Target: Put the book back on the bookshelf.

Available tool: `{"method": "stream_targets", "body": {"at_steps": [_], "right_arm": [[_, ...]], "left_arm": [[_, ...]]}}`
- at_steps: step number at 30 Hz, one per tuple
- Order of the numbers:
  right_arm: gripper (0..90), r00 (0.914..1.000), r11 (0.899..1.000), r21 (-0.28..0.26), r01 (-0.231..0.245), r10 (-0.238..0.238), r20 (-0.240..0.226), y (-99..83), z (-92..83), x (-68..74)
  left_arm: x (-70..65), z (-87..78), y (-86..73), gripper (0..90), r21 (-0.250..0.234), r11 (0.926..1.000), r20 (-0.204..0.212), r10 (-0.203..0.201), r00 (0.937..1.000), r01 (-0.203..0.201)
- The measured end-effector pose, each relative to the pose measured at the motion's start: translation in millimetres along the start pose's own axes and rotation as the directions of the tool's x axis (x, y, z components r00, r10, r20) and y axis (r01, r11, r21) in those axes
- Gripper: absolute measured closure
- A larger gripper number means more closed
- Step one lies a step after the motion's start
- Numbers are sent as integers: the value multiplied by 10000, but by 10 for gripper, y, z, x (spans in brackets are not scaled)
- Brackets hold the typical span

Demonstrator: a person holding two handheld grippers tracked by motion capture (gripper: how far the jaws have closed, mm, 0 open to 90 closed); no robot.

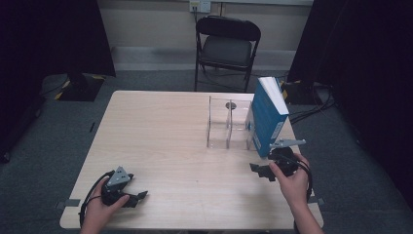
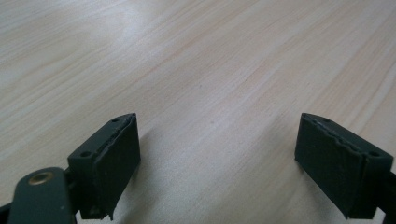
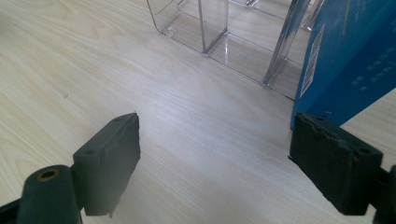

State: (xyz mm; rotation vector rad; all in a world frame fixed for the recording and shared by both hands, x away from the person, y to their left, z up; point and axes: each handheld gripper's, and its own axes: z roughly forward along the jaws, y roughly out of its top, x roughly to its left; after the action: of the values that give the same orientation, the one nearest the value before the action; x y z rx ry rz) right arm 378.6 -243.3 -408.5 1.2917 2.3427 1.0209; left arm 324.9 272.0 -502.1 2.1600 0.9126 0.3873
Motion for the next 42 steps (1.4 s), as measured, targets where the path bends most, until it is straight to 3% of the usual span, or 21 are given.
{"method": "stream_targets", "body": {"at_steps": [15,23,42], "right_arm": [[157,9998,9998,103,142,-140,-132,-114,112,30],[157,9994,9998,207,-49,56,-341,-218,199,40],[158,9989,9991,429,-10,30,-472,-364,331,34]], "left_arm": [[0,0,0,137,0,10000,1,-4,10000,4],[0,0,0,137,-2,10000,-2,0,10000,0],[0,0,0,137,-3,10000,-1,3,10000,-3]]}}
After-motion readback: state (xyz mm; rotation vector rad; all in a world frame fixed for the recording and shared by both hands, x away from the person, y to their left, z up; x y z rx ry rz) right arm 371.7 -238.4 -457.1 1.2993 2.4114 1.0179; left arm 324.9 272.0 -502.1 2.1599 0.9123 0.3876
